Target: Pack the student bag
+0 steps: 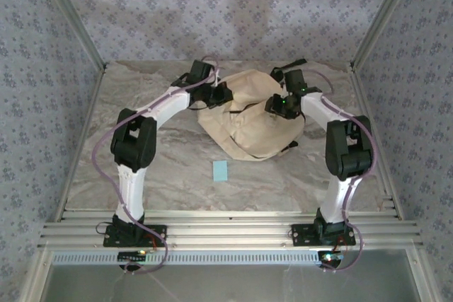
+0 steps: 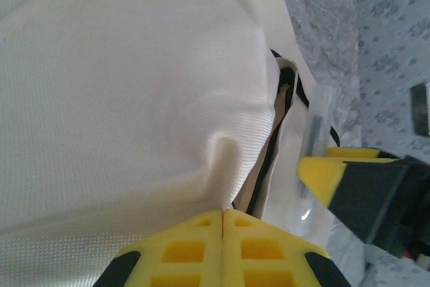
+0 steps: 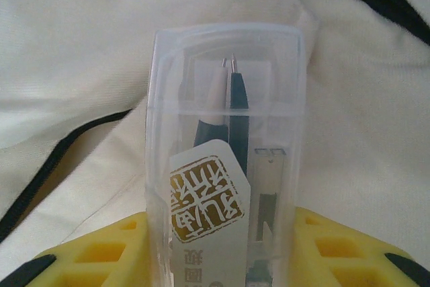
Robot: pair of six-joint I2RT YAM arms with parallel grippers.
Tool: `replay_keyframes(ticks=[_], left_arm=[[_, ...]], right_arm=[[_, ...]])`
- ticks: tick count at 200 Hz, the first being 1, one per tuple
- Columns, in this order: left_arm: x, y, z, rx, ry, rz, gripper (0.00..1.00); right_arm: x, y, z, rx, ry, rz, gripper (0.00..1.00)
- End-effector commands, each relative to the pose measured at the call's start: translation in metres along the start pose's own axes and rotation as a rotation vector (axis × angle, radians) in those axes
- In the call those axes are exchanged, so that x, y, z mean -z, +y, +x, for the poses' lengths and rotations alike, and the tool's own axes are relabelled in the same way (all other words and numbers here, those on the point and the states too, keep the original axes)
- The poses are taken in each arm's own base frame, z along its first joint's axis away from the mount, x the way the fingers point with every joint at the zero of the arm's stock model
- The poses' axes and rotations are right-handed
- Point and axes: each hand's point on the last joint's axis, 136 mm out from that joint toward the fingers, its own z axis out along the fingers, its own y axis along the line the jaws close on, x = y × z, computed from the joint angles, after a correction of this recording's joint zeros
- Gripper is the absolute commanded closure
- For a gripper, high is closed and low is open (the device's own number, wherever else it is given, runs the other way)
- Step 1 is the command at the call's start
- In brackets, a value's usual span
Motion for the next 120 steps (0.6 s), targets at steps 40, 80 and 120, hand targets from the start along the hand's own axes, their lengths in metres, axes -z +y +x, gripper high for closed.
replay_keyframes(ticks=[40, 80, 120], left_arm=[[0.03, -0.016, -0.003, -0.048, -0.058, 0.027, 0.84], [0.047, -0.012, 0.004, -0.291, -0.1, -0.245, 0.52], [0.021, -0.029, 0.014, -0.502, -0.054, -0.334, 0.64]], right_arm=[[-0.042, -0.017, 0.025, -0.043, 0.1, 0.024, 0.6], [-0.036, -0.01, 0.021, -0.024, 0.087, 0.011, 0.59], [-0.029, -0.004, 0.02, -0.012, 0.082, -0.005, 0.6]])
